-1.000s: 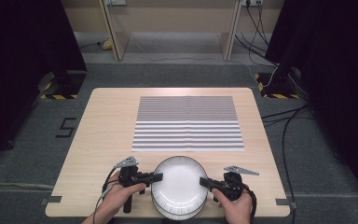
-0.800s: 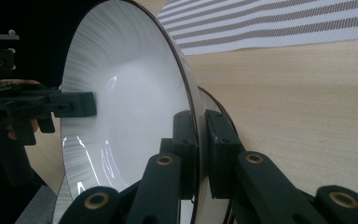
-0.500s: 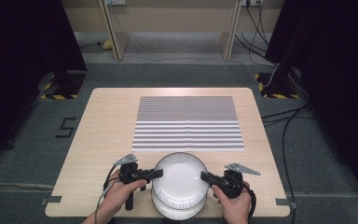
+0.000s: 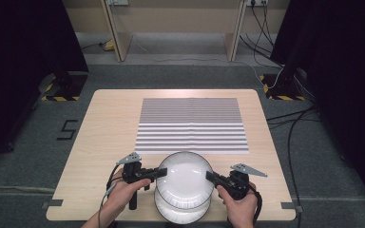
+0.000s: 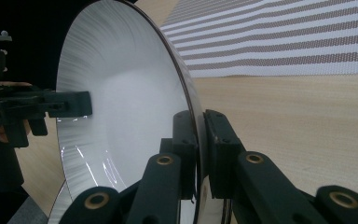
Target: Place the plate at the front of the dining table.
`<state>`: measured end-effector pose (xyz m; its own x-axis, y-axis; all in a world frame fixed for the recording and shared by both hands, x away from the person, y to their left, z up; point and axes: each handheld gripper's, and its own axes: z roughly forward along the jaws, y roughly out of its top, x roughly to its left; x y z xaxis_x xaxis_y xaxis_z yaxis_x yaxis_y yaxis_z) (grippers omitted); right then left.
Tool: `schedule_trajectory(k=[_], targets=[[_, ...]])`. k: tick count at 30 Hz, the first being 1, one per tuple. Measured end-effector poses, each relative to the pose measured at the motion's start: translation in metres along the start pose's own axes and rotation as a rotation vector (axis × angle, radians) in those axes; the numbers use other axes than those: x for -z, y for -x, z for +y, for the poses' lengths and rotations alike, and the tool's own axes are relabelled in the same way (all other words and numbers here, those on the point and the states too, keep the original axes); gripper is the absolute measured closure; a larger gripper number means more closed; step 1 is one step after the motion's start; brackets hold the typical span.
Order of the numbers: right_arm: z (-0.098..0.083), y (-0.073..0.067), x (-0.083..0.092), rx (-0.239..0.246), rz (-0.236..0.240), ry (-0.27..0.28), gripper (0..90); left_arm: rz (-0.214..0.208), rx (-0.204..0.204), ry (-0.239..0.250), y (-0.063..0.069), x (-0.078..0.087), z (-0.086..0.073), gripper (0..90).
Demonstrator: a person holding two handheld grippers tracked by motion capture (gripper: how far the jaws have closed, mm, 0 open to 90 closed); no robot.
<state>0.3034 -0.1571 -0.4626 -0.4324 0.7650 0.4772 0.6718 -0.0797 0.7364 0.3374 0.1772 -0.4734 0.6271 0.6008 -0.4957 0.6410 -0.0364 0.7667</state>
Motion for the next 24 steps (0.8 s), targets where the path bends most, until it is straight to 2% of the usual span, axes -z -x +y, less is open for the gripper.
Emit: schedule_trajectory(k=[24], targets=[[0.013,0.001,-0.004,0.015,-0.012,0.027,83.7,0.012,-0.028,0.012,-0.003,-0.003,0.017,82.4]])
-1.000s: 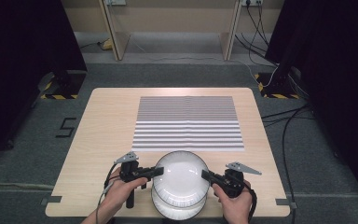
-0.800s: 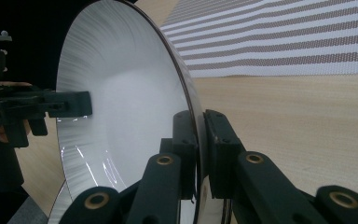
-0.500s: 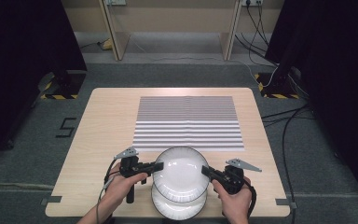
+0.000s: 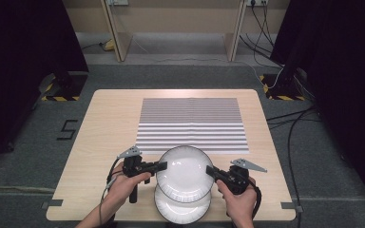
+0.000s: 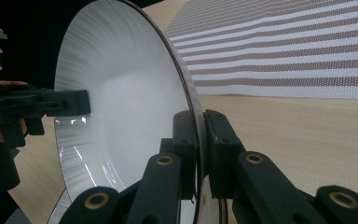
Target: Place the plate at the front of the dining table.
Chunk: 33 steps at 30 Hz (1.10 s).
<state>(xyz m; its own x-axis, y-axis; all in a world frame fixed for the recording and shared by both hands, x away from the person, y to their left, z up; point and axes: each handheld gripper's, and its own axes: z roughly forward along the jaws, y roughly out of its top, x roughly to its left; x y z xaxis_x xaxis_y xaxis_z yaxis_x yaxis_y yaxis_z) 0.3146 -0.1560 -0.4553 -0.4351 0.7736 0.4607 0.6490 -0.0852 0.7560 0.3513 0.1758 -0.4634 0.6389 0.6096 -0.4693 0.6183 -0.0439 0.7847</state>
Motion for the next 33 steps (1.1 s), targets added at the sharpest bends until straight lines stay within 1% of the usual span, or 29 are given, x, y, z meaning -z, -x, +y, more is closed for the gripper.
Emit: schedule_trajectory(k=[3,10,14,33], targets=[[0.001,0.001,0.000,0.003,-0.003,0.005,83.7,0.003,-0.012,-0.003,0.000,-0.001,0.003,82.3],[0.006,0.002,-0.001,0.006,-0.007,0.015,83.6,0.007,-0.020,0.000,0.000,-0.002,0.010,82.3],[0.008,0.002,-0.001,-0.002,-0.007,0.020,83.7,0.010,-0.029,0.000,0.000,-0.003,0.014,82.3],[0.021,0.004,-0.004,0.009,-0.021,0.044,83.6,0.021,-0.049,0.002,-0.003,-0.007,0.030,82.2]])
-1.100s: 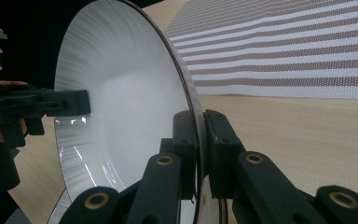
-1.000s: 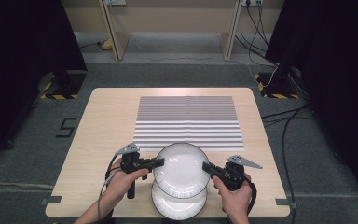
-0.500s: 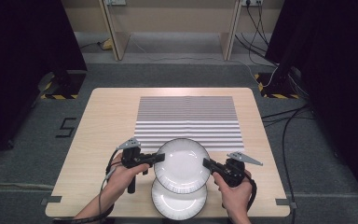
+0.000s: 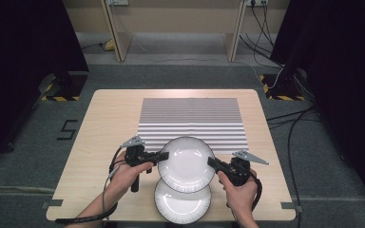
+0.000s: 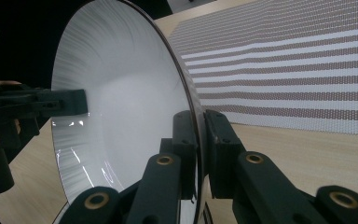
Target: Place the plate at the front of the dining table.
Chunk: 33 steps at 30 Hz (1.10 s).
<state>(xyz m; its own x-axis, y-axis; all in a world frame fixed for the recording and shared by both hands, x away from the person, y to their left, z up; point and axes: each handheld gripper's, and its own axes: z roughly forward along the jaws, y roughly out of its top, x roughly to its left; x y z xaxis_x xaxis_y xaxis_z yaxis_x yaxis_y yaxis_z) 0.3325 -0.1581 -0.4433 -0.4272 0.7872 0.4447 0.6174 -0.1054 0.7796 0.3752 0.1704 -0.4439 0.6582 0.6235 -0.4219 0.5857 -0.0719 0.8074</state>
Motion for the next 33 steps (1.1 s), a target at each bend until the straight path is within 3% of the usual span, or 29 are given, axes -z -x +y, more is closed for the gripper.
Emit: schedule_trajectory(k=[33], targets=[[0.019,0.007,-0.012,0.005,-0.022,0.015,83.2,0.027,-0.020,0.008,-0.007,-0.010,0.021,82.4]])
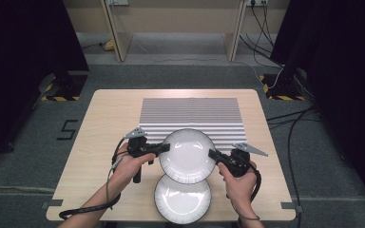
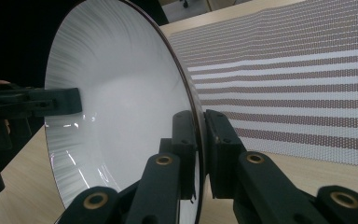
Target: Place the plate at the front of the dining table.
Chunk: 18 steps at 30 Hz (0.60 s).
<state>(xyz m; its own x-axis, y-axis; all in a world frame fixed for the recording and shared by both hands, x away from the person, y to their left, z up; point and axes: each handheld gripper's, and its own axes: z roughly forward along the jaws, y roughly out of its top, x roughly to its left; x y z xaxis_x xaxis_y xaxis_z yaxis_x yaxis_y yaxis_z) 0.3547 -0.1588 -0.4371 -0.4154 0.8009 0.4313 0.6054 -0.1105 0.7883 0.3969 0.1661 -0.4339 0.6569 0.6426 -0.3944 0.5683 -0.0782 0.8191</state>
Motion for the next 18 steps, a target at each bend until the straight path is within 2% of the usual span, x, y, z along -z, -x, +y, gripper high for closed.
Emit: schedule_trajectory(k=[18], targets=[[0.0088,0.0025,-0.0073,0.011,-0.007,0.003,83.3,0.009,-0.001,0.004,-0.0066,-0.0051,0.0071,82.4]])
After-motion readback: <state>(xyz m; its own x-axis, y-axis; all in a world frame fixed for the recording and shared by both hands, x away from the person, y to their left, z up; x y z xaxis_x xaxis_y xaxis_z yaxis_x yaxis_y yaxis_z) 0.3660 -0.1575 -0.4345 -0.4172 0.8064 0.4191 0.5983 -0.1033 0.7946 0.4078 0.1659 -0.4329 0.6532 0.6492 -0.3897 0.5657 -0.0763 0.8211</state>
